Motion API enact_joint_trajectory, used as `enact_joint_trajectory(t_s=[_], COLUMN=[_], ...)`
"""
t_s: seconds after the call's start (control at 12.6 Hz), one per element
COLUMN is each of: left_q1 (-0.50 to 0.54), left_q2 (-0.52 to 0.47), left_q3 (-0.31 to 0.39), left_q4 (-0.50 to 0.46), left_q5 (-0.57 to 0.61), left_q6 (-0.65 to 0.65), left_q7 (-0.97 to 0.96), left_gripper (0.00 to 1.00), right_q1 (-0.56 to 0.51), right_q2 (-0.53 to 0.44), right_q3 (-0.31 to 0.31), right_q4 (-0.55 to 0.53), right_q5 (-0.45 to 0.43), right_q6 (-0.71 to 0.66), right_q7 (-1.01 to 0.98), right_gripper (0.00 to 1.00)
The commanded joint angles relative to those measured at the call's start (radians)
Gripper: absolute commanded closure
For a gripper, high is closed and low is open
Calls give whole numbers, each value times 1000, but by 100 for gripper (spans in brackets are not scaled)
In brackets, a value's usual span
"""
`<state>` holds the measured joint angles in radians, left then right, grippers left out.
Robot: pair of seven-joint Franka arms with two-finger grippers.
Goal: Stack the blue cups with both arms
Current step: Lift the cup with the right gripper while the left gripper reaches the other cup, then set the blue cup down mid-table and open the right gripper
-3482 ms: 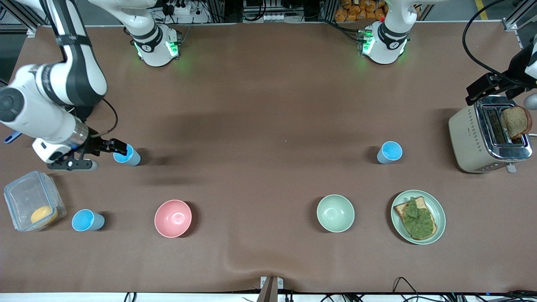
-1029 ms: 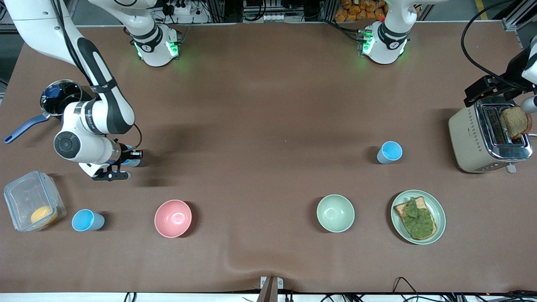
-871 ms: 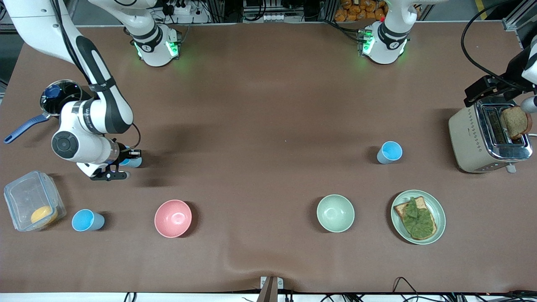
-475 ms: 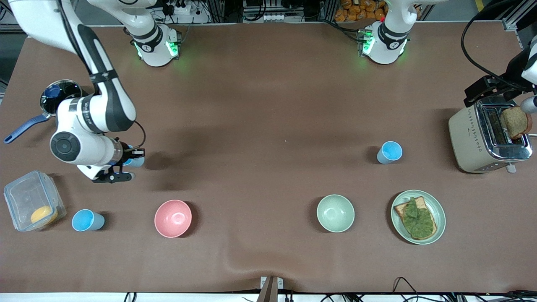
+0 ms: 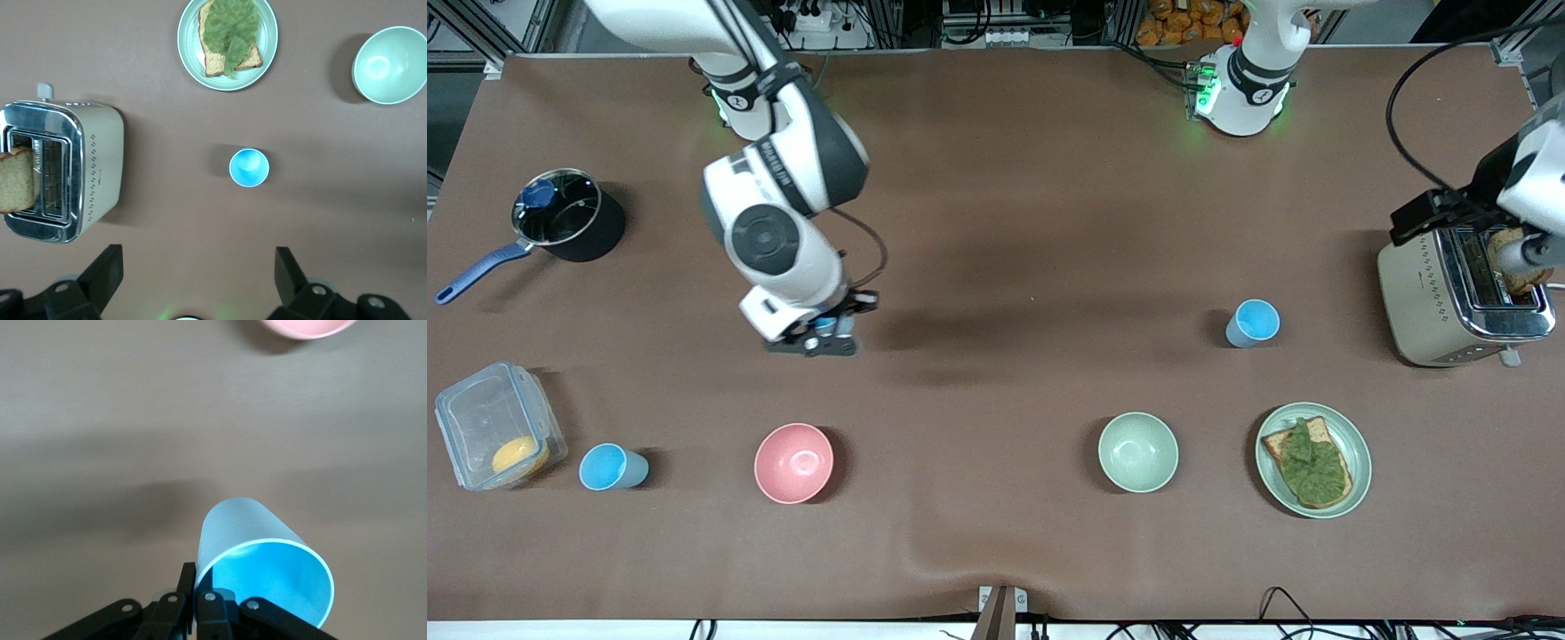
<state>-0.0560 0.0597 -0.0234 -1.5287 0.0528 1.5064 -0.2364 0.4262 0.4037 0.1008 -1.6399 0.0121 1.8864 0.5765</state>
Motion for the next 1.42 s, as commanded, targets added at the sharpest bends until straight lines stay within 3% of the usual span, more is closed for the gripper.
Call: enact_joint_trajectory(t_s=[0.0, 0.24, 0.55, 0.95, 1.03, 1.11, 1.27, 1.35], left_q1=[-7, -30, -83, -108, -107, -105, -97, -97], left_q2=[60, 107, 189, 259, 264, 270, 284, 290], left_q3=[-6, -7, -6, -24, -33, -32, -32, -32], left_q4=[45, 45, 45, 45, 44, 44, 42, 39], left_q5=[4, -25, -25, -27, -30, -45, -66, -67], left_q6=[21, 89, 173, 192, 192, 196, 210, 216], left_q7=[-50, -118, -199, -184, -182, -167, -143, -135], left_gripper=[0, 0, 0, 0, 0, 0, 0, 0], right_q1=[107, 215, 293, 324, 325, 325, 325, 325], right_q2=[137, 289, 366, 395, 395, 395, 382, 376], right_q3=[-16, -18, -24, -24, -24, -24, -23, -23], right_q4=[142, 288, 292, 290, 287, 288, 293, 298], right_q5=[32, 28, 22, 22, 22, 22, 22, 23], right_q6=[-17, 6, 121, 131, 131, 126, 100, 64], right_q7=[130, 272, 333, 333, 333, 332, 332, 333], right_gripper=[100, 100, 100, 100, 82, 52, 16, 7])
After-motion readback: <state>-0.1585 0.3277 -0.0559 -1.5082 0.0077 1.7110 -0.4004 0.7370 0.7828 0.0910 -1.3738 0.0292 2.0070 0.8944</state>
